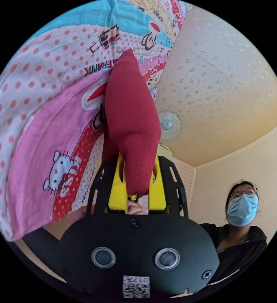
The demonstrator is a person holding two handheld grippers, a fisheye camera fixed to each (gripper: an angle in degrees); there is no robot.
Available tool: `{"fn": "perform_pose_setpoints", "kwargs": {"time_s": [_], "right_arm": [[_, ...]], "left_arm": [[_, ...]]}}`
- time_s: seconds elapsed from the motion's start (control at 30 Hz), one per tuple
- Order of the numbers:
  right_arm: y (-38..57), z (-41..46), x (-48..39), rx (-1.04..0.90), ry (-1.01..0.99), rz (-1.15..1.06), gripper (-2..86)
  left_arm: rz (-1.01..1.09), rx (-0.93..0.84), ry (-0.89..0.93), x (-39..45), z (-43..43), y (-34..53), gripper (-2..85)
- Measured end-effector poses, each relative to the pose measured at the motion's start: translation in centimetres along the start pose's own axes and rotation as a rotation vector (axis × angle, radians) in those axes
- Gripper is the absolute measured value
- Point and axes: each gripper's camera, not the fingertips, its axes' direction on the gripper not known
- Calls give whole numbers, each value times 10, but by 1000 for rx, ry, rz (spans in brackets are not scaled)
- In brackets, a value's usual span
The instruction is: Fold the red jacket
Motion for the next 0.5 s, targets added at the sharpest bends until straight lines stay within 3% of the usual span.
{"fn": "perform_pose_setpoints", "kwargs": {"time_s": [0.33, 0.5], "right_arm": [[101, 15, -21, -169, 285, 151, 63], [122, 85, -47, -304, 318, 99, 34]], "left_arm": [[-272, 78, 78, 48, -112, 124, 98], [-228, 118, 122, 116, -169, 122, 95]]}}
